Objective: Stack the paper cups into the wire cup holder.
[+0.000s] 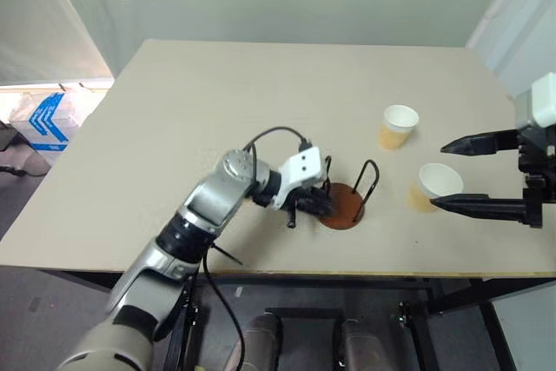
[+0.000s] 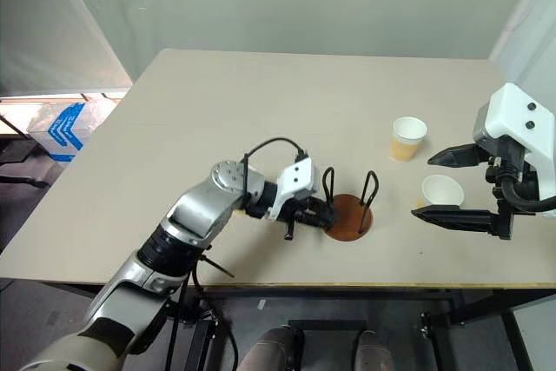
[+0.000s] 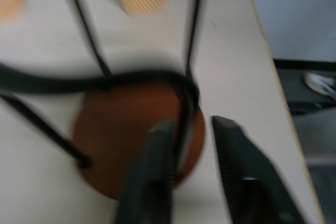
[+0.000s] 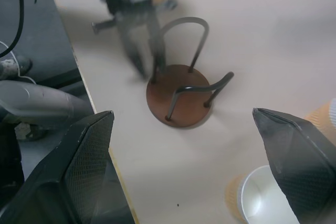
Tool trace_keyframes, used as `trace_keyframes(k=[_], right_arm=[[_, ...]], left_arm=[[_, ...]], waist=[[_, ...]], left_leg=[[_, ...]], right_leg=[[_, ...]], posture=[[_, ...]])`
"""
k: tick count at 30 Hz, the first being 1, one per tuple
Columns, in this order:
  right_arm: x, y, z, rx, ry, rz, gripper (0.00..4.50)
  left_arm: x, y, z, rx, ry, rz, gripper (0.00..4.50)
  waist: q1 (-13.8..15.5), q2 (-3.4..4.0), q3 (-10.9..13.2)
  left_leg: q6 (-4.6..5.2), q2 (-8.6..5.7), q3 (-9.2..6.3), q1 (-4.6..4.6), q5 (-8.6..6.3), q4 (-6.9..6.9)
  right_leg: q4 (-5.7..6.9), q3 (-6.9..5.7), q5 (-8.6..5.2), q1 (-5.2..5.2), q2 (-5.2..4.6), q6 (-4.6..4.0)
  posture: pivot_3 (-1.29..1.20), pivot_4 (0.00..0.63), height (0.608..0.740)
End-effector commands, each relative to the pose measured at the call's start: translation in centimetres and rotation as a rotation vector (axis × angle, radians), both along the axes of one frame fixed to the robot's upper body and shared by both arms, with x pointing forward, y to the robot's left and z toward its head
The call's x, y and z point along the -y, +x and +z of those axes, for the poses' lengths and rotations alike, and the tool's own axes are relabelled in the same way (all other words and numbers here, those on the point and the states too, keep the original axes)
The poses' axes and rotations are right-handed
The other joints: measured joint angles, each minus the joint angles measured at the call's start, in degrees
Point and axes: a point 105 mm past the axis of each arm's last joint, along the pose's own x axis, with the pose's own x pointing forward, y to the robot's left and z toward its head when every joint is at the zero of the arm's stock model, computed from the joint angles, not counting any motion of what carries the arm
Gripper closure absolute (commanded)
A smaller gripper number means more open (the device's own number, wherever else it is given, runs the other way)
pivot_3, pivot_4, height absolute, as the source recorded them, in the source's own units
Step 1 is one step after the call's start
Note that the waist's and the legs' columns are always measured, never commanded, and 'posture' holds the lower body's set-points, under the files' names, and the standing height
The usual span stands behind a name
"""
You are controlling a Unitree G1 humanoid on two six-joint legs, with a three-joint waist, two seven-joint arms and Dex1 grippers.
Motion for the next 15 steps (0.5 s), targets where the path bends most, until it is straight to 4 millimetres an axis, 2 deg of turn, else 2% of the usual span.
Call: trace_keyframes(k=[1, 6, 7, 12, 15], right_arm=[[-0.2, 0.0, 0.8, 0.039, 0.006, 0.016, 0.00], [-0.2, 0.2, 0.8, 0.046, 0.006, 0.016, 0.00], [-0.2, 0.3, 0.8, 0.050, 0.005, 0.015, 0.00], [-0.2, 0.8, 0.9, 0.085, 0.006, 0.012, 0.00], [-0.2, 1.7, 0.6, 0.099, -0.014, -0.001, 0.00]], left_arm=[[0.4, -0.2, 1.6, 0.060, -0.025, -0.024, 1.97], [0.3, 0.4, 2.1, 0.085, -0.023, -0.008, 0.19], [0.2, 0.6, 2.3, 0.097, -0.018, -0.002, 0.05], [-0.6, 1.3, 3.7, 0.175, 0.007, -0.020, 0.05], [-1.6, 0.5, 4.9, 0.180, 0.023, -0.101, 0.05]], waist=[[0.05, 0.00, 0.00], [0.05, 0.00, 0.00], [0.05, 0.00, 0.00], [0.03, 0.00, 0.00], [-0.03, 0.00, 0.00]], left_leg=[[0.00, 0.00, 0.00, -0.01, 0.00, 0.00], [-0.01, -0.01, 0.00, -0.01, -0.02, 0.01], [-0.01, -0.01, 0.00, -0.01, -0.02, 0.00], [0.00, 0.00, -0.01, -0.01, -0.02, 0.00], [0.00, 0.01, -0.01, 0.01, -0.05, 0.00]], right_leg=[[0.00, 0.00, 0.00, 0.00, 0.00, 0.00], [-0.01, 0.01, -0.01, 0.01, 0.00, -0.02], [-0.01, 0.00, -0.01, 0.00, 0.00, -0.02], [-0.01, 0.01, -0.01, 0.00, 0.00, -0.02], [-0.01, 0.00, -0.01, 0.00, 0.00, -0.02]], posture=[[0.00, 0.150, 0.740], [0.00, 0.150, 0.740], [0.00, 0.150, 0.740], [0.00, 0.150, 0.740], [0.00, 0.150, 0.740]])
